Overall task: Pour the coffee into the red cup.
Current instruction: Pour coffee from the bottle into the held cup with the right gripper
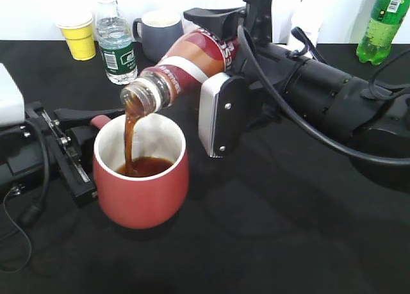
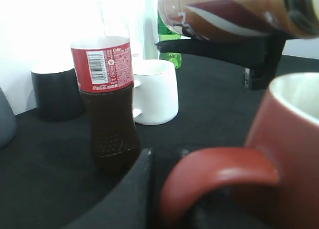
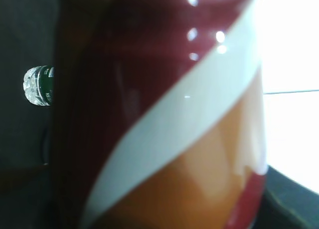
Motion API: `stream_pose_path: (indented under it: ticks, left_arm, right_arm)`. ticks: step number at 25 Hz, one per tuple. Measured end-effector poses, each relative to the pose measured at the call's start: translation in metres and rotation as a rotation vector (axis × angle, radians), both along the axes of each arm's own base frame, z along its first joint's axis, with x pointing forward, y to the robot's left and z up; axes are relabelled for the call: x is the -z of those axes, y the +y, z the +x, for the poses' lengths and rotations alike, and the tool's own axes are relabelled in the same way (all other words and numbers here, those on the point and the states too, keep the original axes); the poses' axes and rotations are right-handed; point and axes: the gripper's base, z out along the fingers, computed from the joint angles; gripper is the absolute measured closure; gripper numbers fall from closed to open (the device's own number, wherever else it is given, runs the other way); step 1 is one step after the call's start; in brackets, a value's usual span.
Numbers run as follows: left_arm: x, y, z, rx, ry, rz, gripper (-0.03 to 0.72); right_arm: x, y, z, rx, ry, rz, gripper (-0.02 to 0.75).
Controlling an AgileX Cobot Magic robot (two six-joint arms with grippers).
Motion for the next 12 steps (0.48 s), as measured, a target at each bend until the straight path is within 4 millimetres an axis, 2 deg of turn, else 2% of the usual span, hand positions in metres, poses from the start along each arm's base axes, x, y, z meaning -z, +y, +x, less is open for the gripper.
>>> stream_pose_path:
  ticks: [12]
  left_arm:
    - [0.0001,0.0000,0.0000,0.000,0.000,0.001,0.583]
  right_arm:
    - [-0.0008,0.0000,0.0000,0.003,-0.040,-0.026,0.209]
